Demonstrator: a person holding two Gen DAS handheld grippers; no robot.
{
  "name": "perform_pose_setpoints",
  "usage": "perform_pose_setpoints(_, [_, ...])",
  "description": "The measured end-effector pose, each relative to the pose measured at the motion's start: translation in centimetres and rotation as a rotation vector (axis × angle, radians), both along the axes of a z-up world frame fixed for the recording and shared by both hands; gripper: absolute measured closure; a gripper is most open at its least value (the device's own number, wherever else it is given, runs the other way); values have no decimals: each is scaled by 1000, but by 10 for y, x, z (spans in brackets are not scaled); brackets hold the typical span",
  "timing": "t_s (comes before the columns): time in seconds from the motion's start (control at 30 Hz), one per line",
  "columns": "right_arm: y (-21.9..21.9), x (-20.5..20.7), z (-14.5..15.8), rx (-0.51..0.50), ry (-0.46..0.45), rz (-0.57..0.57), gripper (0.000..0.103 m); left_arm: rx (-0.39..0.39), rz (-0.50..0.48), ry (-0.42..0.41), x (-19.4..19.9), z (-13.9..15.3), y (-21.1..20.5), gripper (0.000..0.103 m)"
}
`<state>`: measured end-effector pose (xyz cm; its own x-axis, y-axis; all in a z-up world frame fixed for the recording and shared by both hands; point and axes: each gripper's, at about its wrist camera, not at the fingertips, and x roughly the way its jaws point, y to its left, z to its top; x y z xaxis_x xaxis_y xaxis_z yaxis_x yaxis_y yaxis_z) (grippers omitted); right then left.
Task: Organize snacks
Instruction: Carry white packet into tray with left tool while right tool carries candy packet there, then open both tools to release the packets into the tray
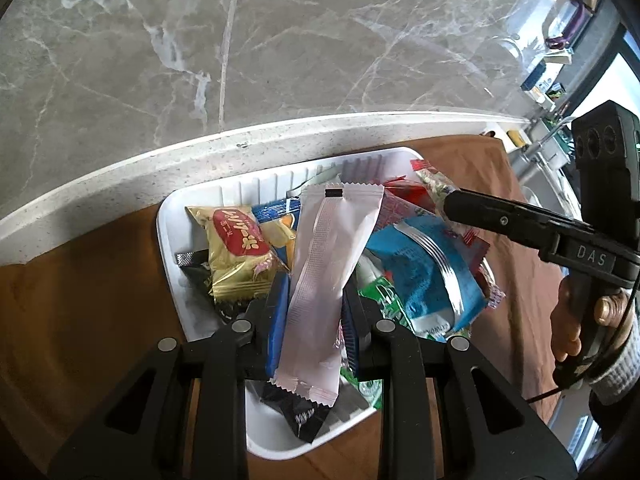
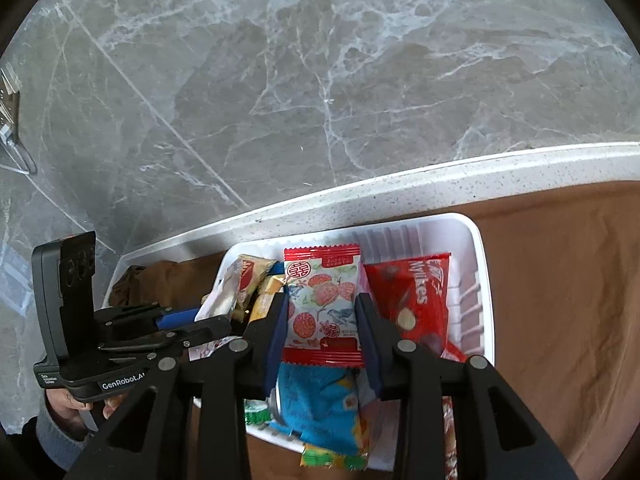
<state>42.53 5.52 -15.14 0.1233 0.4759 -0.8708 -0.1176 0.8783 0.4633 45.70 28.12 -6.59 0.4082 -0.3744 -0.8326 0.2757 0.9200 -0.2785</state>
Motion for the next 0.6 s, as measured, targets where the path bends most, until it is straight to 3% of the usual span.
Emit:
perform_pose_setpoints(0.13, [2,2,-8,-35,4,9,60,27,15,9,8,-9,-5,79])
perform_pose_setpoints(0.23, [-1,4,-11,-42,10,-1,59,23,25,21,9,-15,-6,70])
perform_pose_setpoints(0.3, [-3,4,-11,-39,15,-14,57,-4,36,19,10,-16,-5,55])
perform_pose_setpoints(0.6, [-9,0,5,-25,-21,-38,57,23,50,-20,1,-6,-8,51])
